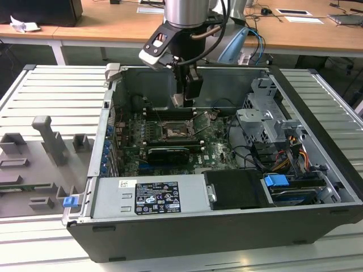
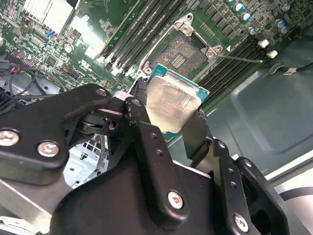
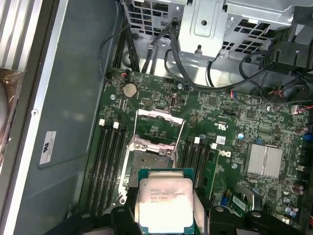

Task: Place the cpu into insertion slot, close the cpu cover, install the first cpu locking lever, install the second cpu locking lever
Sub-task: 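Place the cpu into insertion slot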

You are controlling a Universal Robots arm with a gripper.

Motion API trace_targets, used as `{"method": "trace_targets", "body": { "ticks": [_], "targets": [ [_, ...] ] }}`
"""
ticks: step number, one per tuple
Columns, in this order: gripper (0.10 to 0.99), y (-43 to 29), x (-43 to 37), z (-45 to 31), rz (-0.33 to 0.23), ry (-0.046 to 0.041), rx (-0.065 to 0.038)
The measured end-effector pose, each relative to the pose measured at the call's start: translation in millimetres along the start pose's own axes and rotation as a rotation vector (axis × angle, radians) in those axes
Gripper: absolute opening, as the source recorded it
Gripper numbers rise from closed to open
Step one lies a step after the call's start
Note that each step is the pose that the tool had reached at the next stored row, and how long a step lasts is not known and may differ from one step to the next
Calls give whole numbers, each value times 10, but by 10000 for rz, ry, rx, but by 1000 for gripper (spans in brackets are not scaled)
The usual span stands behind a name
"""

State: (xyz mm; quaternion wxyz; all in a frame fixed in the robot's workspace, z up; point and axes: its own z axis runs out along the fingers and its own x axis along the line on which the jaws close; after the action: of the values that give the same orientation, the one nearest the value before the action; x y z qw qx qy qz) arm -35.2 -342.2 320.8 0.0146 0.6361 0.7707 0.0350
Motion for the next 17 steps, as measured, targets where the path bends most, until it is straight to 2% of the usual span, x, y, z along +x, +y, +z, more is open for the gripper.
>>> {"method": "trace_targets", "body": {
  "ticks": [17],
  "targets": [
    [529, -10, -3, 133, 771, -39, 65]
  ]
}}
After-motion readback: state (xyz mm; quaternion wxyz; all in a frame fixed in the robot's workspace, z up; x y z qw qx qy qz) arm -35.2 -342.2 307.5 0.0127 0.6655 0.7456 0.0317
